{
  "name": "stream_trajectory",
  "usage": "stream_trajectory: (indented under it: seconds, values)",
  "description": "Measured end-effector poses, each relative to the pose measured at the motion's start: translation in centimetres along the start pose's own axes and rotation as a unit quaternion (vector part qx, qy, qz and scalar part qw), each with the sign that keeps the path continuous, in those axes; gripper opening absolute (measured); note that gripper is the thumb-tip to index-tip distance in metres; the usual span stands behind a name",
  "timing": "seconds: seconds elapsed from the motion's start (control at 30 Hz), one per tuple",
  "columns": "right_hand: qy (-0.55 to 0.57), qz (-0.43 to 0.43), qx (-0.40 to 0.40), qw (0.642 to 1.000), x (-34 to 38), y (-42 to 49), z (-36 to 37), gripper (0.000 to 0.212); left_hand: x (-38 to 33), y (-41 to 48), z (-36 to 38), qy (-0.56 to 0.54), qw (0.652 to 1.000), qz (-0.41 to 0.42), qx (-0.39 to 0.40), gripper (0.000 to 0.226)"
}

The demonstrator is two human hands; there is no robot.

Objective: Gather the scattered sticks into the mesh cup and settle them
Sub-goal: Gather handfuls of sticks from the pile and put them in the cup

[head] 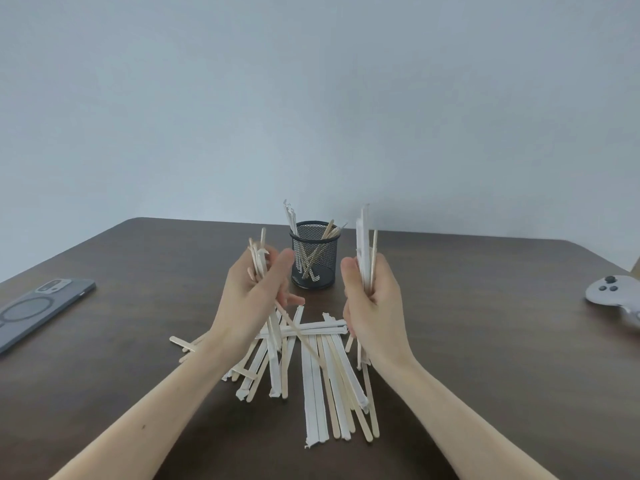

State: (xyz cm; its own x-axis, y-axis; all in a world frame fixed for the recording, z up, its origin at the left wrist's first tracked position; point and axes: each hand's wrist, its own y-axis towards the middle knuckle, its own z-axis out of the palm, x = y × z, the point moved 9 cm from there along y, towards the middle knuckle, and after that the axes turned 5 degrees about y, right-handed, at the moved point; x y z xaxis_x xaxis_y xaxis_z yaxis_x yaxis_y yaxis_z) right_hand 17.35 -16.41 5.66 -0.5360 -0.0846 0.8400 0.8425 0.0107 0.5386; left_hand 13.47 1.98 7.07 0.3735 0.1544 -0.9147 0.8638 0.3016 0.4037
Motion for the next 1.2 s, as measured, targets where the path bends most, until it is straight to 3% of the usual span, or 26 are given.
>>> stream_trajectory:
  seconds: [0.13,0.33,0.47,0.57,0.73,0.9,1.03,1.2]
  values:
    - [0.01,-0.027,-0.027,0.999,1.7,0.5,-0.4,0.03,-1.6,0.0,-0.7,0.043,0.997,0.04,-0.048,0.038]
    - [0.018,-0.026,-0.006,0.999,1.8,-0.4,0.3,0.024,-3.2,-0.3,-2.0,0.079,0.987,0.093,-0.108,0.031]
    - [0.007,0.0,-0.002,1.0,0.8,-0.2,0.5,0.033,-2.1,-1.3,0.0,0.117,0.989,0.071,-0.055,0.022]
    - [0.026,0.021,0.007,0.999,0.8,-0.3,0.6,0.034,-0.8,-1.7,1.8,0.123,0.991,0.049,0.016,0.038]
    - [0.068,0.08,-0.01,0.994,0.5,-0.4,0.2,0.051,-0.3,-0.9,1.0,0.025,0.999,-0.019,0.005,0.068]
    - [0.006,0.111,0.009,0.994,-0.4,-0.5,0.2,0.06,2.0,-0.5,0.4,0.11,0.991,-0.073,0.011,0.069]
    - [-0.035,0.091,-0.018,0.995,2.0,1.7,-1.0,0.048,-1.1,0.9,-1.2,0.21,0.976,-0.036,-0.051,0.054]
    - [-0.171,0.061,-0.024,0.983,5.4,6.2,-0.9,0.047,-4.6,4.9,-0.7,0.247,0.968,-0.009,-0.039,0.05]
